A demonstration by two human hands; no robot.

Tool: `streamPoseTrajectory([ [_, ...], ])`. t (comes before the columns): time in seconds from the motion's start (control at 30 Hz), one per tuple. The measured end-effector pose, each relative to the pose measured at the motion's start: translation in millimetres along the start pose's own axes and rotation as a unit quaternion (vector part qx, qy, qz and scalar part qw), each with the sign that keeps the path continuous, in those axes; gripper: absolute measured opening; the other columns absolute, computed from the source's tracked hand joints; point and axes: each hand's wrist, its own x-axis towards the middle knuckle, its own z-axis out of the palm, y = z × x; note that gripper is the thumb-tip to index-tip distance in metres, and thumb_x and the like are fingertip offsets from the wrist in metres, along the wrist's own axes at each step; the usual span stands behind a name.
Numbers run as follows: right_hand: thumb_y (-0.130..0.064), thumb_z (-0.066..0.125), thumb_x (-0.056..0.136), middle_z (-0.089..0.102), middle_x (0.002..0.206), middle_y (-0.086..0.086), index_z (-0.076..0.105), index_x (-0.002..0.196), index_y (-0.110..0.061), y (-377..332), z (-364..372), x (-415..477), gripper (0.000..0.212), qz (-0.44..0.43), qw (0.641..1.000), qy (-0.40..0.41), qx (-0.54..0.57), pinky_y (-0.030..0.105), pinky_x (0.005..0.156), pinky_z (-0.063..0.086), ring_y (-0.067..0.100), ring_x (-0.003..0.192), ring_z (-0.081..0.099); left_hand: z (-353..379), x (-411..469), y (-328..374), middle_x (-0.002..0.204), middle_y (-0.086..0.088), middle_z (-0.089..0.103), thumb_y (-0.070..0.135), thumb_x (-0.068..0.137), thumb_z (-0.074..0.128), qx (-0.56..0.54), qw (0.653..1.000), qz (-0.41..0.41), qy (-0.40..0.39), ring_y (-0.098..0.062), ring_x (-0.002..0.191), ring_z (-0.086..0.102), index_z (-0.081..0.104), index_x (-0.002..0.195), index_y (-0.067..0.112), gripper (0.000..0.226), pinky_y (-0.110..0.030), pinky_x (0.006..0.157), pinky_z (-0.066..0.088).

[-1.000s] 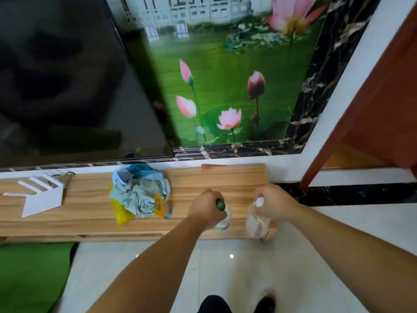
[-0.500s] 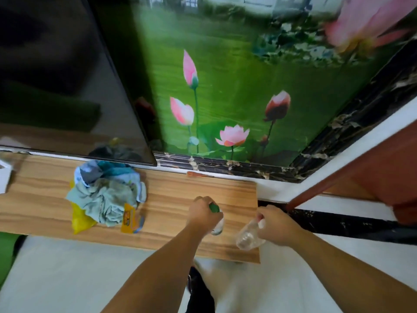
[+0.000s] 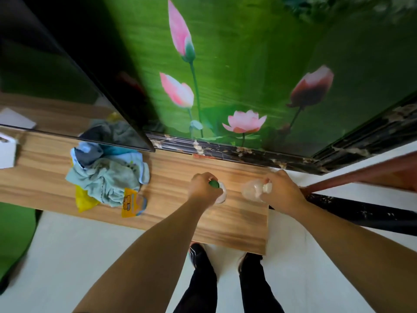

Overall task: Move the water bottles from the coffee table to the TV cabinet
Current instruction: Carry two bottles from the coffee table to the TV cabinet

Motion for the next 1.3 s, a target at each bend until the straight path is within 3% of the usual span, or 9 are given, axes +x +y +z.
streamPoseTrajectory([
  [0.1, -0.024, 0.068, 0.071, 0.052, 0.116, 0.001, 0.053, 0.09, -0.028, 3, 7, 22, 0.025, -0.007, 0.998, -0.009, 0.055, 0.032, 0.079, 0.05, 0.022, 0.089, 0.059, 10, 12, -2, 0.112, -0.008, 0.058, 0.02, 0.07, 0.072, 0.018, 0.999, -0.027, -0.003, -0.018, 0.084, 0.052, 0.065, 0.104, 0.019, 0.034, -0.023, 0.066, 0.043],
  [0.23, -0.023, 0.065, 0.071, 0.057, 0.109, 0.006, 0.051, 0.081, -0.024, 6, 19, 49, 0.018, -0.001, 0.994, 0.0, 0.111, 0.032, 0.075, 0.042, 0.02, 0.087, 0.052, 25, 32, -4, 0.113, -0.008, 0.059, 0.025, 0.073, 0.073, 0.014, 0.998, -0.059, -0.006, -0.018, 0.085, 0.053, 0.065, 0.109, 0.018, 0.038, -0.022, 0.066, 0.044],
  [0.37, -0.021, 0.067, 0.074, 0.058, 0.11, 0.009, 0.053, 0.085, -0.018, 10, 26, 71, 0.018, 0.003, 0.993, -0.004, 0.12, 0.032, 0.074, 0.042, 0.023, 0.09, 0.054, 38, 55, 2, 0.117, -0.009, 0.056, 0.022, 0.076, 0.07, -0.008, 0.997, -0.077, 0.007, -0.018, 0.085, 0.052, 0.063, 0.111, 0.018, 0.035, -0.021, 0.065, 0.043],
  [0.57, -0.021, 0.069, 0.08, 0.058, 0.117, 0.011, 0.063, 0.107, -0.012, 20, 30, 90, 0.029, -0.001, 0.991, 0.051, 0.125, 0.029, 0.083, 0.041, 0.027, 0.105, 0.057, 62, 85, 9, 0.122, -0.01, 0.054, 0.021, 0.078, 0.068, 0.005, 0.998, -0.066, 0.005, -0.015, 0.084, 0.047, 0.061, 0.115, 0.018, 0.037, -0.018, 0.07, 0.038],
  [0.73, -0.022, 0.068, 0.082, 0.057, 0.118, 0.011, 0.063, 0.106, -0.014, 28, 37, 95, 0.026, 0.001, 0.988, 0.089, 0.128, 0.027, 0.079, 0.039, 0.027, 0.101, 0.058, 77, 91, 4, 0.127, -0.01, 0.051, 0.016, 0.079, 0.066, -0.015, 0.997, -0.07, 0.003, -0.016, 0.087, 0.05, 0.058, 0.121, 0.018, 0.043, -0.016, 0.074, 0.038],
  [0.87, -0.01, 0.059, 0.086, 0.051, 0.125, 0.007, 0.059, 0.105, -0.021, 33, 54, 104, 0.023, 0.006, 0.993, 0.039, 0.113, 0.027, 0.082, 0.041, 0.025, 0.105, 0.056, 82, 92, -4, 0.14, -0.011, 0.038, 0.015, 0.077, 0.07, -0.026, 0.992, -0.062, -0.102, -0.029, 0.113, 0.054, 0.035, 0.142, 0.026, 0.074, -0.033, 0.09, 0.046],
  [1.0, -0.002, 0.052, 0.086, 0.046, 0.131, 0.008, 0.058, 0.119, -0.019, 34, 69, 112, 0.037, 0.017, 0.996, -0.017, 0.082, 0.034, 0.093, 0.044, 0.029, 0.113, 0.053, 86, 93, -10, 0.152, -0.006, 0.025, 0.022, 0.081, 0.067, -0.027, 0.987, -0.033, -0.154, -0.028, 0.12, 0.049, 0.024, 0.146, 0.033, 0.079, -0.027, 0.082, 0.041],
  [1.13, -0.006, 0.054, 0.087, 0.046, 0.133, 0.01, 0.057, 0.122, -0.018, 37, 72, 117, 0.037, 0.033, 0.996, -0.019, 0.084, 0.033, 0.093, 0.042, 0.029, 0.116, 0.052, 86, 98, -12, 0.153, -0.005, 0.026, 0.023, 0.081, 0.064, -0.017, 0.989, -0.03, -0.146, -0.027, 0.122, 0.048, 0.024, 0.146, 0.03, 0.076, -0.027, 0.083, 0.038],
  [1.3, -0.006, 0.059, 0.085, 0.046, 0.136, 0.015, 0.053, 0.13, -0.009, 42, 73, 117, 0.046, 0.043, 0.996, -0.029, 0.07, 0.035, 0.097, 0.042, 0.032, 0.121, 0.049, 80, 99, -15, 0.147, -0.002, 0.037, 0.022, 0.08, 0.06, 0.0, 0.996, 0.003, -0.091, -0.027, 0.116, 0.056, 0.034, 0.141, 0.033, 0.068, -0.032, 0.09, 0.045],
])
